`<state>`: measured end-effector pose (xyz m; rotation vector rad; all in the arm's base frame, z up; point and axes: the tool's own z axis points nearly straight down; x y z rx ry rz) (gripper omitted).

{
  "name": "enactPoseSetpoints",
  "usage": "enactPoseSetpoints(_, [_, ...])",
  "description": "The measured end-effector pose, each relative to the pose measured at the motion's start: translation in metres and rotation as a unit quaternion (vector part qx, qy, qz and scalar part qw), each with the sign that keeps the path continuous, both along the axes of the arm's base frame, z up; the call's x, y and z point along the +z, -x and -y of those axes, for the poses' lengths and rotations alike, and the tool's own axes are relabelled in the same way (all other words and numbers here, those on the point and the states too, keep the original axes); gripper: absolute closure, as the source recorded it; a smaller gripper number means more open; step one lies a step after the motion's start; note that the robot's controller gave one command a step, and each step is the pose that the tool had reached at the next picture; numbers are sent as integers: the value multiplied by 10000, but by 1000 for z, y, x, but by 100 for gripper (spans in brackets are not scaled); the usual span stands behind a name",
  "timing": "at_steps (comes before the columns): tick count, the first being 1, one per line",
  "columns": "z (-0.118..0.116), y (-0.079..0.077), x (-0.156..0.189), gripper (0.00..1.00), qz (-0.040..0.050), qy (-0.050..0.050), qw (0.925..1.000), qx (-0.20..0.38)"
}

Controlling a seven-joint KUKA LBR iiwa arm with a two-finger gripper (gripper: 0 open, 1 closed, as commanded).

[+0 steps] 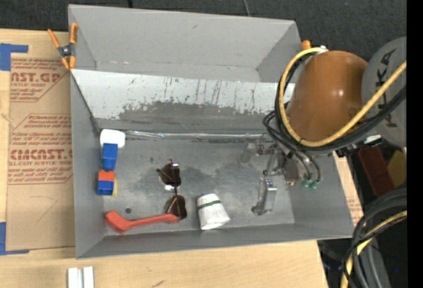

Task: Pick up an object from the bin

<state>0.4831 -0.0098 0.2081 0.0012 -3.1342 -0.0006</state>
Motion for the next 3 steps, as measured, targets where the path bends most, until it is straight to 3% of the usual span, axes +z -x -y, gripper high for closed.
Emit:
enactPoseSetpoints(1, [0, -2, 4, 0, 42, 1, 10000, 0])
enactPoseSetpoints(2, [-20, -4, -32, 0, 52, -1, 9986, 519])
enactPoseSetpoints(3, [-57, -4, -54, 0, 37, -9, 9759, 2181])
